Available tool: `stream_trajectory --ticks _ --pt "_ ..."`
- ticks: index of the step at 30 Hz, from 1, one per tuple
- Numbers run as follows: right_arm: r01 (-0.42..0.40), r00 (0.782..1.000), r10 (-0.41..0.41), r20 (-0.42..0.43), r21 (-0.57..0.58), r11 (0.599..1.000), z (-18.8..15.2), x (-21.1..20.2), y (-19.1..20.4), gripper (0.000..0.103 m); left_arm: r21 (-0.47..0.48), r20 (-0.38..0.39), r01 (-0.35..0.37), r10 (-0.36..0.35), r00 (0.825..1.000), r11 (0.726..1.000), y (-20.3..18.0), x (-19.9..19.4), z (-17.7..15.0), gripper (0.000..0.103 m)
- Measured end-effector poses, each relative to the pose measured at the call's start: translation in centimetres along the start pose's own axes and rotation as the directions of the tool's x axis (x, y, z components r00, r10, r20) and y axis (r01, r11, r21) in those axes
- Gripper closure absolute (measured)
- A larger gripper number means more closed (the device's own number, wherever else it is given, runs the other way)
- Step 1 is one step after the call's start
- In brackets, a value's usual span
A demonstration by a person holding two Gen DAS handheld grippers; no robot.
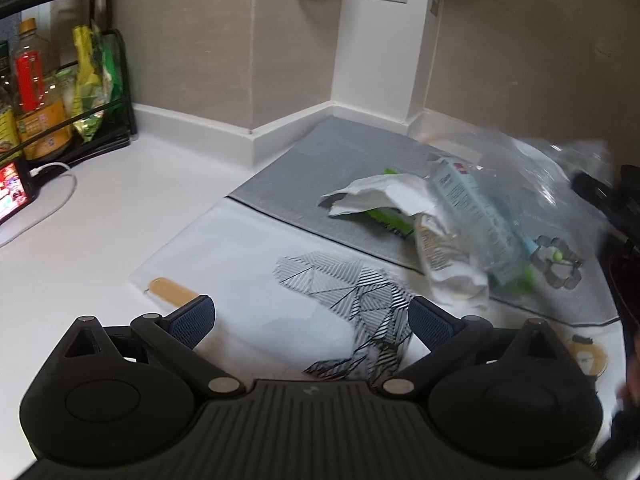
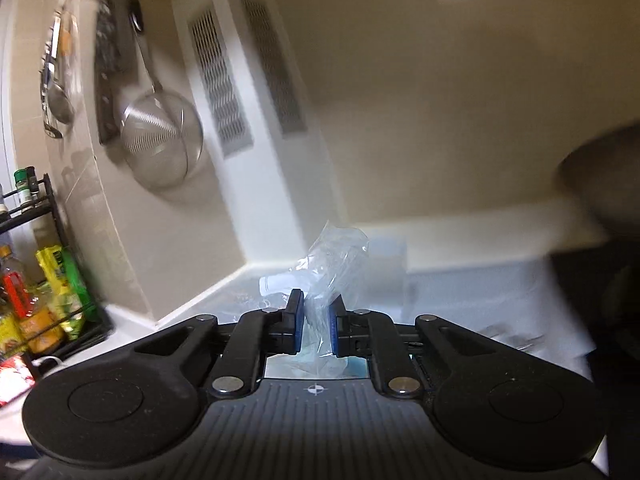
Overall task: Collect trash
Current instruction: 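Grasp the clear plastic bag with the right tool while the left tool grasps the white snack wrapper, then lift the clear bag with the right tool while the left tool lifts the snack wrapper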
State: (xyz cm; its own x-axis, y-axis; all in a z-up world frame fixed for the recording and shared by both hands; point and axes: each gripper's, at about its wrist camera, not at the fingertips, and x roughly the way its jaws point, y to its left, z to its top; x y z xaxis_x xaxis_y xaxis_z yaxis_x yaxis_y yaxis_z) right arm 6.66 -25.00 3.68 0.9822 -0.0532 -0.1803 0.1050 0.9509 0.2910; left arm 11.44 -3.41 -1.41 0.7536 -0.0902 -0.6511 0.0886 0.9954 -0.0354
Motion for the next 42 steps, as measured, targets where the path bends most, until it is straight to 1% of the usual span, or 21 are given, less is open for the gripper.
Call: stream_trajectory --ticks 2,4,9,11,13,14,15,17,20,21,22,23,25,28,31,34,36,38,39,40,42 --pt "0.051 0.998 -0.050 0.041 -0.004 0.999 -0.6 -2.8 -0.2 0.089 -0.008 -0.004 0.026 -0.026 1.000 1.000 -0.8 0.7 0.6 0.000" --pt "0.098 0.995 -0.097 0.038 -0.028 0.995 -1.7 -4.5 -0.8 0.089 -0.010 -0.008 0.048 -0.048 0.999 0.999 -1.7 1.6 1.3 0.000" --pt "0.129 0.991 -0.129 -0.047 0.001 0.992 -3.4 -5.7 -3.0 0.089 -0.018 -0.041 0.086 -0.087 0.995 0.996 -3.7 4.5 2.8 0.000" --pt "0.138 0.987 -0.136 -0.083 0.020 0.990 -3.9 -5.9 -3.6 0.089 -0.060 -0.066 0.113 -0.117 0.991 0.992 -3.9 6.0 3.4 0.000" --pt "0.142 0.986 -0.140 -0.091 0.018 0.990 -4.0 -6.1 -3.8 0.089 -0.131 -0.093 0.166 -0.179 0.979 0.977 -3.7 7.4 4.1 0.000" --pt "0.142 0.986 -0.140 -0.087 0.019 0.990 -3.9 -6.0 -3.8 0.089 -0.158 -0.109 0.189 -0.207 0.972 0.969 -3.7 8.1 4.3 0.003" --pt "0.139 0.987 -0.137 -0.083 0.021 0.990 -3.8 -6.0 -3.8 0.089 -0.189 -0.124 0.204 -0.230 0.965 0.960 -3.7 8.7 4.5 0.006" --pt "0.137 0.988 -0.135 -0.079 0.014 0.990 -3.6 -6.0 -3.7 0.089 -0.251 -0.160 0.235 -0.280 0.947 0.939 -3.6 10.0 4.8 0.024" --pt "0.129 0.989 -0.128 -0.073 0.021 0.991 -3.7 -6.2 -4.0 0.088 -0.337 -0.208 0.271 -0.352 0.913 0.902 -3.4 11.7 4.6 0.035" --pt "0.129 0.989 -0.126 -0.074 0.027 0.991 -3.7 -6.1 -4.1 0.088 -0.349 -0.211 0.279 -0.365 0.907 0.894 -3.4 12.0 4.5 0.043" --pt "0.129 0.989 -0.126 -0.075 0.031 0.991 -3.7 -6.0 -4.2 0.088 -0.353 -0.207 0.290 -0.377 0.903 0.889 -3.5 12.0 4.4 0.066" --pt "0.128 0.989 -0.125 -0.077 0.030 0.991 -3.7 -6.0 -4.2 0.088 -0.352 -0.201 0.290 -0.375 0.905 0.890 -3.7 11.8 4.3 0.071" --pt "0.119 0.990 -0.117 -0.073 0.025 0.993 -3.7 -6.0 -4.1 0.088 -0.333 -0.158 0.294 -0.360 0.920 0.896 -3.6 10.7 4.3 0.076" --pt "0.115 0.992 -0.114 -0.058 0.011 0.993 -3.5 -6.3 -4.0 0.089 -0.294 -0.112 0.295 -0.339 0.934 0.909 -2.8 8.0 4.4 0.078" --pt "0.084 0.995 -0.083 -0.061 0.021 0.996 -3.4 -6.6 -3.8 0.089 -0.249 -0.074 0.285 -0.312 0.947 0.926 -1.0 5.8 4.2 0.079" --pt "0.065 0.996 -0.065 -0.062 -0.003 0.998 -3.6 -7.0 -3.1 0.089 -0.223 -0.052 0.247 -0.265 0.963 0.943 1.2 4.1 4.2 0.079" --pt "0.066 0.995 -0.068 -0.071 -0.023 0.998 -4.0 -6.9 -2.6 0.089 -0.181 -0.030 0.187 -0.195 0.980 0.966 1.9 3.3 3.9 0.079" --pt "0.071 0.993 -0.073 -0.091 -0.027 0.997 -4.4 -6.7 -2.4 0.089 -0.078 0.018 0.104 -0.103 0.995 0.992 1.8 1.9 3.9 0.079" --pt "0.072 0.992 -0.074 -0.102 -0.024 0.997 -4.5 -6.7 -2.4 0.089 -0.024 0.036 0.070 -0.069 0.997 0.997 1.5 1.6 3.7 0.079" --pt "0.072 0.991 -0.074 -0.112 -0.021 0.997 -4.7 -6.6 -2.3 0.089 0.010 0.037 0.061 -0.062 0.997 0.998 1.4 1.5 3.4 0.079" --pt "0.076 0.989 -0.077 -0.124 -0.015 0.997 -5.0 -6.5 -2.2 0.089 0.013 -0.007 0.103 -0.103 0.995 0.995 1.5 1.9 3.2 0.079"
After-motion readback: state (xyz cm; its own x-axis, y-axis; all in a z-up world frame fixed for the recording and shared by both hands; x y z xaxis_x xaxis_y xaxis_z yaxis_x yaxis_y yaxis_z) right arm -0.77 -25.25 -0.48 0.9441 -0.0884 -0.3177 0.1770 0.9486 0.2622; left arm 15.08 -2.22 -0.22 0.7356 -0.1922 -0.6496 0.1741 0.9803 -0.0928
